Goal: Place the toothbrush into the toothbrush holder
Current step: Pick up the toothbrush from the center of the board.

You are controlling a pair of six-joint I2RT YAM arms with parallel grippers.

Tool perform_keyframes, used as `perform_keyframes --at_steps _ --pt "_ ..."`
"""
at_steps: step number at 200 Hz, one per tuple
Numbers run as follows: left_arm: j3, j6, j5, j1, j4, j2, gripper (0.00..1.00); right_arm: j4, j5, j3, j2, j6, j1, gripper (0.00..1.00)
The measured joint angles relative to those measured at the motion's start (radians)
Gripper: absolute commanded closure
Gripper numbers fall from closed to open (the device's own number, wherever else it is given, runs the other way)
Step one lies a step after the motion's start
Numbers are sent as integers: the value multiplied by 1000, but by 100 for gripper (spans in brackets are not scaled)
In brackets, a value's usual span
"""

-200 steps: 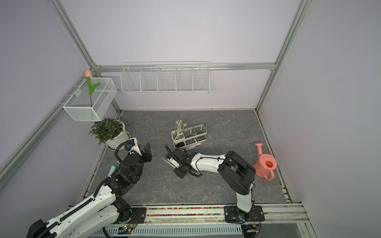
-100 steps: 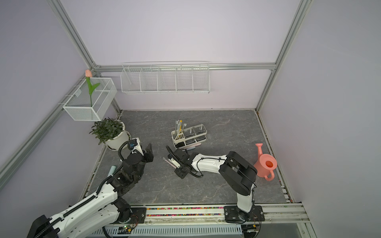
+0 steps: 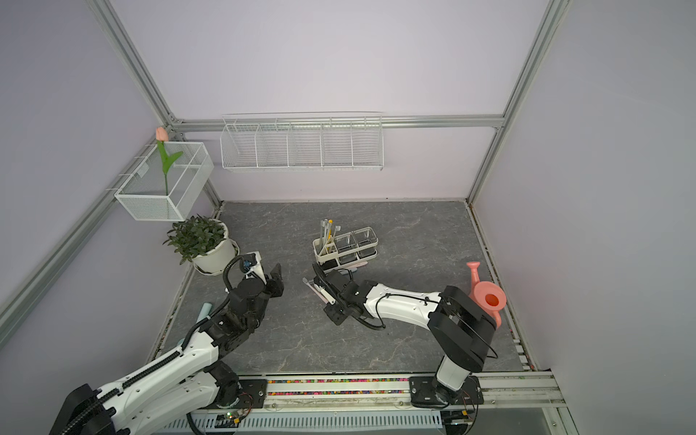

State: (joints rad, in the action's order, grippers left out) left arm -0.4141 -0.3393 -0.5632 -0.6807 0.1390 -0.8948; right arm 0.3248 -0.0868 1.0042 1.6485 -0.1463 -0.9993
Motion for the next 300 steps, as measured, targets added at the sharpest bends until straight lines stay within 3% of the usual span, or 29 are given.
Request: perform_keyframes --at_steps 52,126,202,253,300 --pt "-32 0 72 0 -11 -25 41 -13 -82 -33 -51 -15 0 93" --pt "-51 -5 89 13 -27 -58 40 -15 -172 -51 -63 -10 0 93" --pt "-51 -16 130 77 -33 -112 40 -21 -225 -100 -178 -2 2 93" --pt "-92 -16 307 135 -58 -164 38 -39 -246 -146 -182 -2 15 93" --pt "-130 -8 470 140 -52 -126 37 -67 -266 -146 -182 -3 18 93"
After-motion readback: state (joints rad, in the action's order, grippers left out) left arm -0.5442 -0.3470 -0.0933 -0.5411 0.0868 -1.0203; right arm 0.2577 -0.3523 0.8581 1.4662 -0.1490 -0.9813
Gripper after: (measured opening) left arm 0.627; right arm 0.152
